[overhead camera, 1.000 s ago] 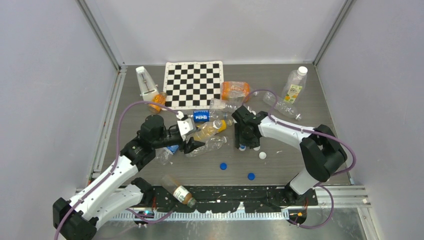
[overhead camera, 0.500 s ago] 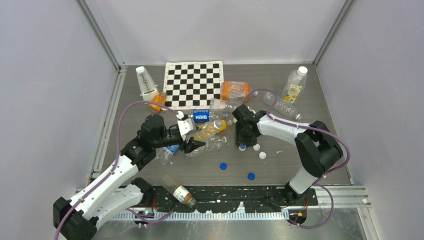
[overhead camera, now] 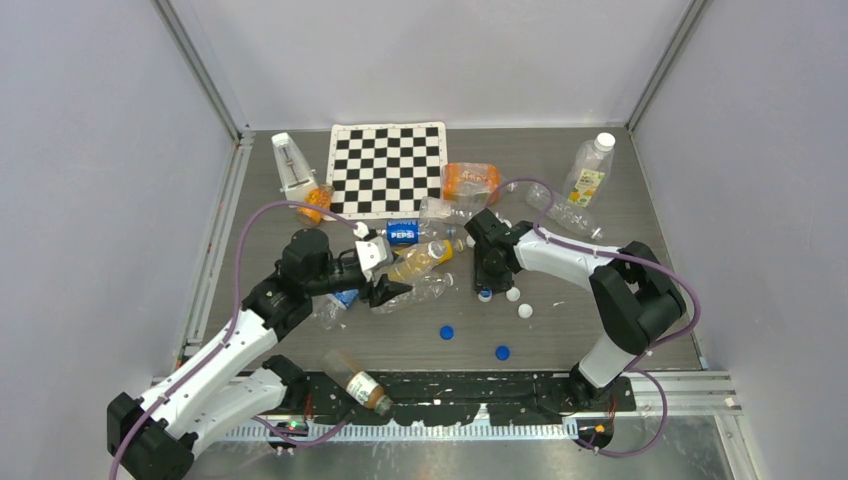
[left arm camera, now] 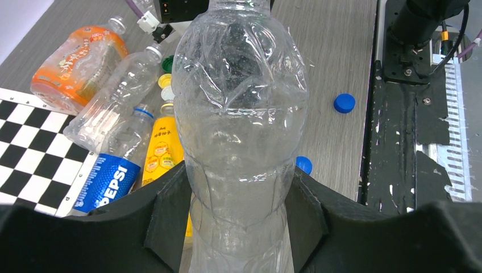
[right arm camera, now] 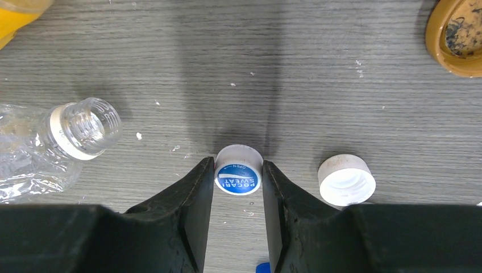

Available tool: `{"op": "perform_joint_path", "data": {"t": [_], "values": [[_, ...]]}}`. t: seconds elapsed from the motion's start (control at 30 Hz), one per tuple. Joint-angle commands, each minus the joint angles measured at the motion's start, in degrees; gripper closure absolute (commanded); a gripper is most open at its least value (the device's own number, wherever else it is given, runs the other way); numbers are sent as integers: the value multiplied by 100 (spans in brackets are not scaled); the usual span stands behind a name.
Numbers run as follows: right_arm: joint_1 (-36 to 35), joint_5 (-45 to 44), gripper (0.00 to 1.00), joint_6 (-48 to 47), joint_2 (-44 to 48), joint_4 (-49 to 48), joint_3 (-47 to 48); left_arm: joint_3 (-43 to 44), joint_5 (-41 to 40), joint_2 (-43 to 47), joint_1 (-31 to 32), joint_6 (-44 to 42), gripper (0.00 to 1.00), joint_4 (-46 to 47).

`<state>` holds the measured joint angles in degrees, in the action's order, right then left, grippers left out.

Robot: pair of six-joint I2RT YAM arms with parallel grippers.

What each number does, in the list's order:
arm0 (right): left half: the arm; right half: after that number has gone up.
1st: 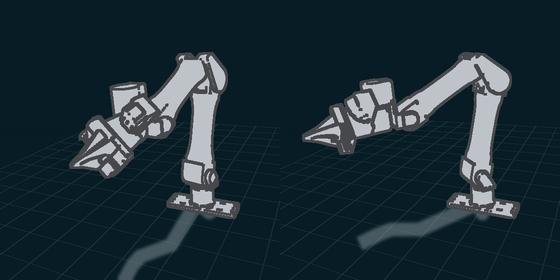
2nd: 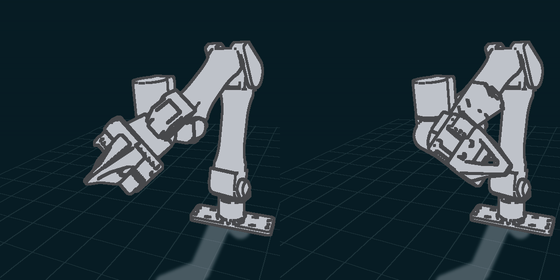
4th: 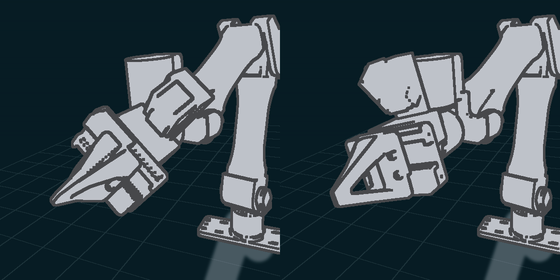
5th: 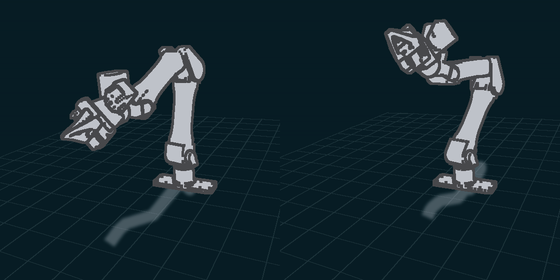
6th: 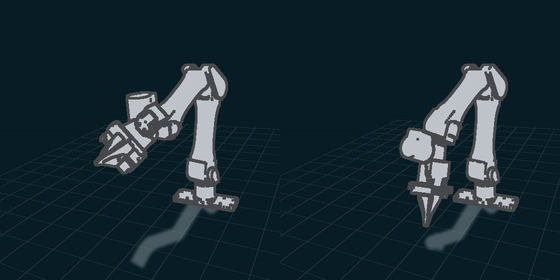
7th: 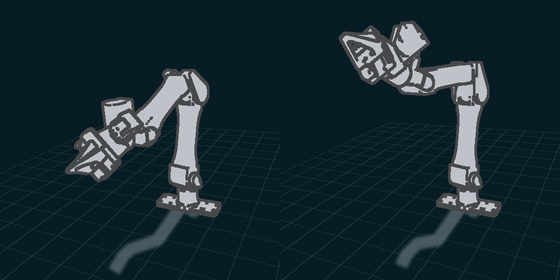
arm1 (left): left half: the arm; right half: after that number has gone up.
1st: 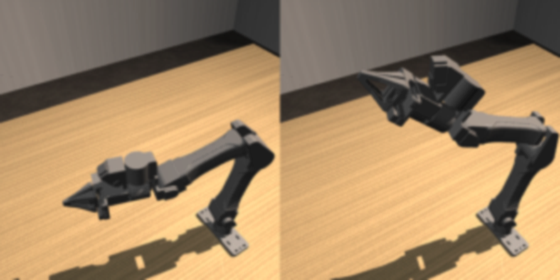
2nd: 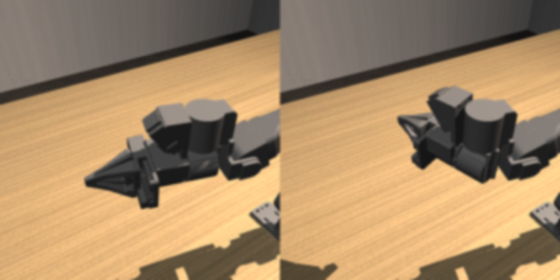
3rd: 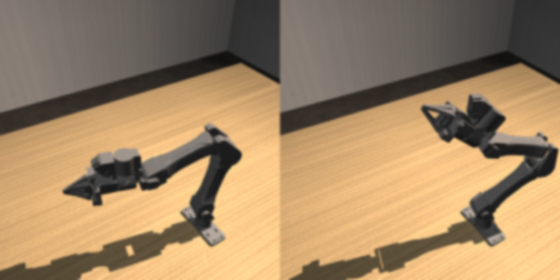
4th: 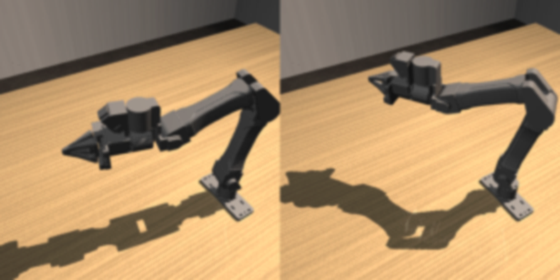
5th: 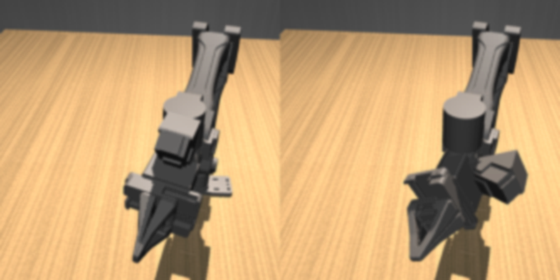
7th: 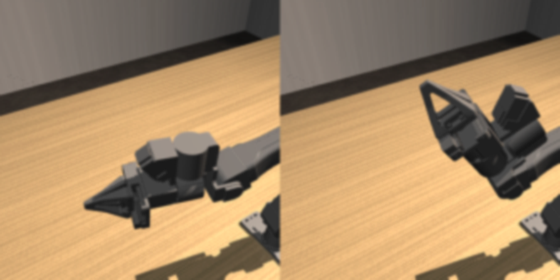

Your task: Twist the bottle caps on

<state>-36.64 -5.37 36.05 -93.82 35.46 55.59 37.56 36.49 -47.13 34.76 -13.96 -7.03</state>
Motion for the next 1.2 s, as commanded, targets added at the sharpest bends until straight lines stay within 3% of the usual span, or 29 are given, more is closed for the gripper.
{"op": "perform_joint_path", "data": {"t": [0.0, 0.37, 0.57, 0.9, 1.17], "values": [[17, 42, 60, -65, -51, -118, -20, 13, 182, -30, -5, 20, 100, 312], [17, 125, 54, -34, -129, -231, -132, 14, 218, -82, -9, 16, 100, 319], [17, 85, 59, -24, 7, -220, -163, 15, 238, -93, -9, 25, 100, 326], [17, 114, 77, -557, 1411, 443, 190, 1, 327, -169, -5, -5, 100, 371], [17, 1022, 80, -1730, 2531, 991, 1135, -20, 474, -198, -5, -61, 100, 466]]}}
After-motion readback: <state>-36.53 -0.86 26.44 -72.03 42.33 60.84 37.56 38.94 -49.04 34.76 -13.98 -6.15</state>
